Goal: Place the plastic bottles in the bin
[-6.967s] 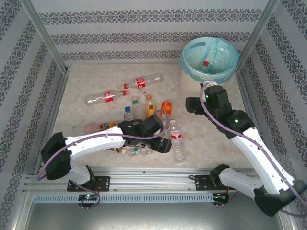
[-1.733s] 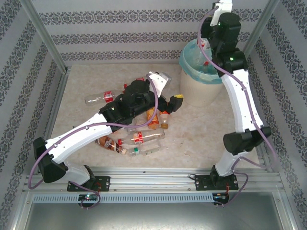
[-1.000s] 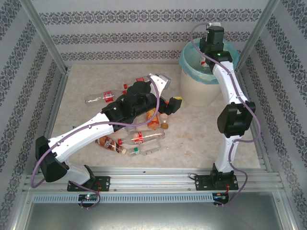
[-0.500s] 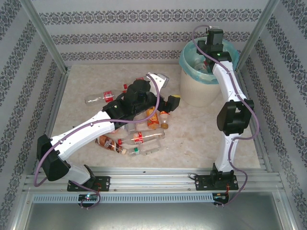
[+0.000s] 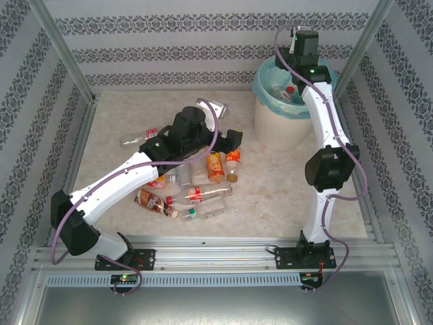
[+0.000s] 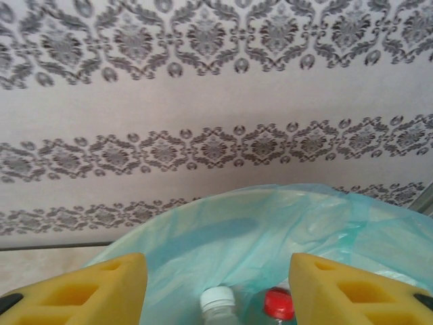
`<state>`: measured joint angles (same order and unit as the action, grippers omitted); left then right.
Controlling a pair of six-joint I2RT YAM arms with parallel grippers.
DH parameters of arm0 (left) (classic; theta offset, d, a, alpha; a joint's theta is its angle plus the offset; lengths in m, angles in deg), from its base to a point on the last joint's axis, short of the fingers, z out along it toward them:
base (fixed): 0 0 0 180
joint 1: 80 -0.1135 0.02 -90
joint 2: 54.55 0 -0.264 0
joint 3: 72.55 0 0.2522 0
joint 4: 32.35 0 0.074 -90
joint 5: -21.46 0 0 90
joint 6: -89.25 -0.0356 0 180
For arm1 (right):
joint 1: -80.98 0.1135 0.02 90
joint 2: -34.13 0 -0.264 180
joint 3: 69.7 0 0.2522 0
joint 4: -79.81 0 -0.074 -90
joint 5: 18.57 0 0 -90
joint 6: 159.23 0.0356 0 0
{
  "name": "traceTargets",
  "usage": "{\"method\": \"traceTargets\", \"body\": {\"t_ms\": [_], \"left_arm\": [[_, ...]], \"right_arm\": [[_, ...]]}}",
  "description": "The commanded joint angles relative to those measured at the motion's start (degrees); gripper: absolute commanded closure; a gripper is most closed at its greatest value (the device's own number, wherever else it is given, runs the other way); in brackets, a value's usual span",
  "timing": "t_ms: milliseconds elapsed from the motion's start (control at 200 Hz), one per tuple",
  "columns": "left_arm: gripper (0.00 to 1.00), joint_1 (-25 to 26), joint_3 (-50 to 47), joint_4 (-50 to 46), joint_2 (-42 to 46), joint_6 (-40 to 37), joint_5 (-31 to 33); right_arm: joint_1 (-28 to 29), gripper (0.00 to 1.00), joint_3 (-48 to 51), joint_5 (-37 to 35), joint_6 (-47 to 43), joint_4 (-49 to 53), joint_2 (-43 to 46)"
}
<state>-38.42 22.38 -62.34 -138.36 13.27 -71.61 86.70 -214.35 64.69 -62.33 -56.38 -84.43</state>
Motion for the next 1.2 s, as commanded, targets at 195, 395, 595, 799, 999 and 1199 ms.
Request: {"method": "traceTargets", "body": {"t_ms": [195,395,595,799,999,1199], "left_arm": [[0.03,-16.42,7.85,-20.6,1.05,-0.37,-3.18],[0.0,-32.59,18.45,-33.41,-10.05,-14.34,-12.28],[0.0,-40.64,31.74,-43.27,-26.34,-28.08,-14.99],[0.0,-44.57,28.53,-38.56,-31.58,-40.72,-18.01],[0.0,-46.35,25.87,-35.18,-35.2,-43.71,-16.53],[0.0,-47.06,25.37,-35.68,-38.8,-44.58,-14.14]], "right_arm": [[7.85,0.41,2.49,1.96,1.74,3.49,14.39],[15.32,0.42,9.15,5.84,1.25,2.67,20.51],[22.86,0.41,16.02,9.85,2.92,0.45,22.85],[29.74,0.41,20.16,13.23,4.08,0.44,22.4],[33.26,0.42,25.2,15.25,6.86,-0.68,23.15],[35.21,0.41,26.42,14.94,6.47,-0.16,23.98]]}}
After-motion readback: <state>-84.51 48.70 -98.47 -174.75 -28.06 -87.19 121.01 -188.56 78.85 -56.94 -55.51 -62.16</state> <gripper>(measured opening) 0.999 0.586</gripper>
